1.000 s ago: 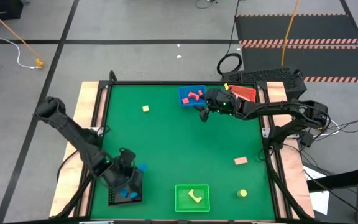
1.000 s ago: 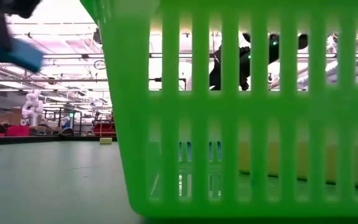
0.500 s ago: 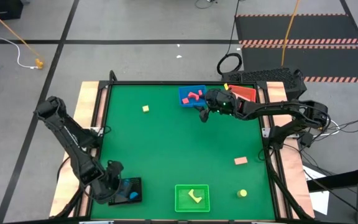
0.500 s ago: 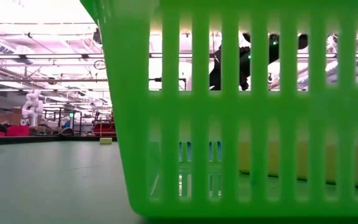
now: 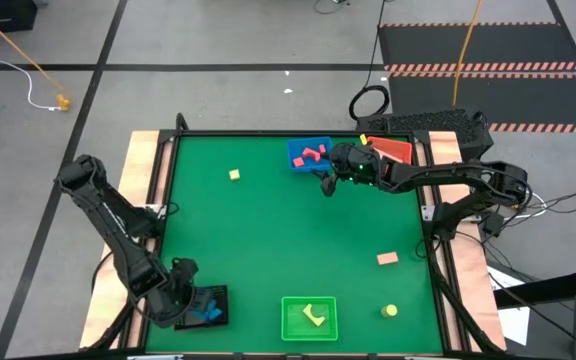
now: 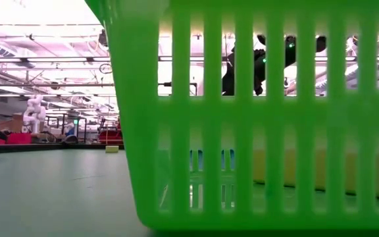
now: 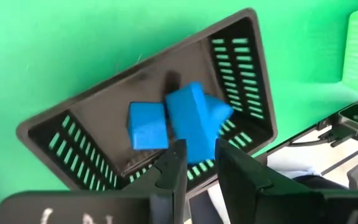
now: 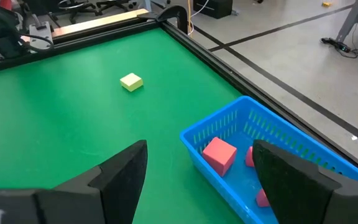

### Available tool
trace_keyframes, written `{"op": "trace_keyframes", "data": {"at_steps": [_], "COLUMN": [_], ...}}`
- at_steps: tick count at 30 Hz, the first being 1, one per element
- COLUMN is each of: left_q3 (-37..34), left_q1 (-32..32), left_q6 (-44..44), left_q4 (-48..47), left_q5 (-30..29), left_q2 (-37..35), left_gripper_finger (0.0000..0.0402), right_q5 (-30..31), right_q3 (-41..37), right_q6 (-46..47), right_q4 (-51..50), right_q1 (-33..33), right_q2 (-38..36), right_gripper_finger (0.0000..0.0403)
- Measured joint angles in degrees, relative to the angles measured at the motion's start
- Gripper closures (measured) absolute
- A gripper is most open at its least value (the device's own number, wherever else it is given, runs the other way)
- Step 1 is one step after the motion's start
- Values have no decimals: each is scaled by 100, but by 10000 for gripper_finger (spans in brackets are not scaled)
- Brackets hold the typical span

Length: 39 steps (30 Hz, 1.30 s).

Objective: Sort & place blocks by color
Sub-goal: Put the blue block into the black bin, then put the green block into the green bin

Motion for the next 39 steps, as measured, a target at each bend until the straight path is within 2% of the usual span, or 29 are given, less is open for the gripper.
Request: {"op": "trace_keyframes", "data": {"at_steps": [8, 11, 18, 22, 25, 27, 30, 33, 39], "left_q3": [0, 0, 0, 0, 0, 0, 0, 0, 0], "left_q1": [25, 144, 1041, 1761, 2374, 2826, 3544, 4269, 5565], "left_q6": [989, 1328, 2164, 3440, 4698, 5608, 6815, 7769, 9118], "left_q4": [-18, -343, -1117, -1187, -1117, -964, -643, -336, 9], "left_q5": [-415, -548, -1469, -2167, -2841, -3031, -2983, -2652, -2002], "left_q2": [-2, -2, -2, -2, -4, -4, -4, -4, -4], "left_gripper_finger": [316, 316, 316, 316, 316, 316, 316, 316, 316], "right_q5": [1, 1, 1, 1, -1, 1, 1, 1, 1], "right_q3": [-1, -1, -1, -1, -1, -1, -1, -1, -1], "right_q6": [-1, -1, 40, 42, 44, 44, 44, 42, 5], "right_q4": [0, 7, 85, 35, 31, 31, 23, 25, 87], "right_q1": [-2, -2, -2, -2, -2, -2, -2, -2, -2], "right_q2": [0, 0, -2, -2, -2, -2, -2, -2, -2], "right_gripper_finger": [122, 122, 122, 122, 122, 122, 122, 122, 122]}}
